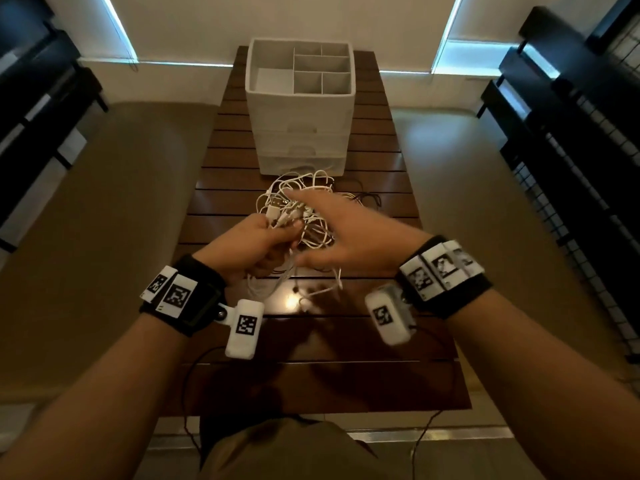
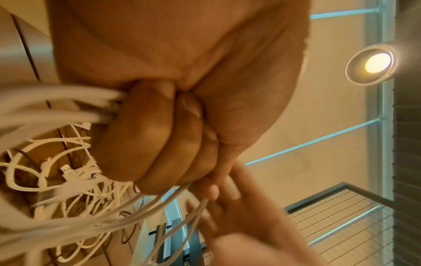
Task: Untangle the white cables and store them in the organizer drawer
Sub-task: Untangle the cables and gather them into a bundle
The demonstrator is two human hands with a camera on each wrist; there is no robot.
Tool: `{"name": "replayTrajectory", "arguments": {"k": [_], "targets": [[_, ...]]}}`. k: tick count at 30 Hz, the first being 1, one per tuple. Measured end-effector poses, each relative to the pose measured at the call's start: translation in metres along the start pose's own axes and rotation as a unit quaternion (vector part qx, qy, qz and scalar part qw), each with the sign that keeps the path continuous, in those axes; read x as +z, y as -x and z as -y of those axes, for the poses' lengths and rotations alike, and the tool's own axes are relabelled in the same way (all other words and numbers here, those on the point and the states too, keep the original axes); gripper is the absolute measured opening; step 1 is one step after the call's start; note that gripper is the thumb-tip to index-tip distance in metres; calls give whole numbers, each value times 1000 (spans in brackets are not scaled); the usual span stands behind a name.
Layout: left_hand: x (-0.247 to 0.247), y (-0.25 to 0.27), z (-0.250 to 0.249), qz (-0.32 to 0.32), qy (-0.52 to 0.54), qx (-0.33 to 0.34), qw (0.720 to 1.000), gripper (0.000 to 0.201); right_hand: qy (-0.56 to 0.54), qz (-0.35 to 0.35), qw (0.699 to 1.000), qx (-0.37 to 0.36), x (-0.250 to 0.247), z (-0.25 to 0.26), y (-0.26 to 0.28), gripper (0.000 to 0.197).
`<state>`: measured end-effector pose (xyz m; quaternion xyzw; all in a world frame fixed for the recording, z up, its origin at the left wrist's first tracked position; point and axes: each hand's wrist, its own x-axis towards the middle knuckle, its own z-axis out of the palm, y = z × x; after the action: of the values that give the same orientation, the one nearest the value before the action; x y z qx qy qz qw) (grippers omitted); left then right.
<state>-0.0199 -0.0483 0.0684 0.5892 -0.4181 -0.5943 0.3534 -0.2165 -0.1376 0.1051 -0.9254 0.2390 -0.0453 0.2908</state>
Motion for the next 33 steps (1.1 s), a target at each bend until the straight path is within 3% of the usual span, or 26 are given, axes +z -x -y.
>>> {"name": "replayTrajectory", "arguments": {"k": [2, 5, 8, 10, 13, 17, 19, 21, 23, 25, 28, 31, 33], "targets": [[-1, 2, -2, 14, 7, 12, 1000, 39, -15, -18, 1000, -9, 24, -4, -8, 81], [-6, 6, 2, 37, 24, 36, 998, 42, -16, -105, 994, -12, 36, -18, -15, 28], [-13, 10, 3, -8, 69, 56, 996, 41, -110, -89, 989, 40, 32, -27, -10, 7], [-24, 13, 1, -61, 93, 64, 992, 49, -110, -87, 988, 70, 31, -41, -2, 11], [-42, 18, 1, -127, 139, 71, 980, 53, 42, -14, 991, 123, 38, -75, 10, 12], [-51, 17, 2, -161, 222, 102, 956, 53, 189, 45, 959, 208, 57, -103, 22, 18], [-55, 16, 2, -164, 273, 128, 939, 57, 209, 93, 940, 254, 61, -104, 22, 34], [-56, 15, 2, -162, 313, 157, 922, 61, 207, 149, 927, 276, 58, -97, 20, 69], [-53, 13, 2, -154, 330, 179, 914, 65, 173, 115, 952, 225, 47, -76, 15, 99], [-43, 9, 0, -123, 348, 199, 908, 68, 103, 23, 988, 113, 40, -40, 6, 104], [-20, 2, -3, -53, 374, 227, 897, 71, 5, -37, 999, -14, 61, 11, -19, 80], [-12, 2, -7, -3, 398, 236, 886, 70, -82, -79, 993, -11, 90, 21, -39, 20], [-20, 6, -8, -4, 396, 235, 888, 70, -82, -82, 993, 20, 96, 5, -40, 12]]}}
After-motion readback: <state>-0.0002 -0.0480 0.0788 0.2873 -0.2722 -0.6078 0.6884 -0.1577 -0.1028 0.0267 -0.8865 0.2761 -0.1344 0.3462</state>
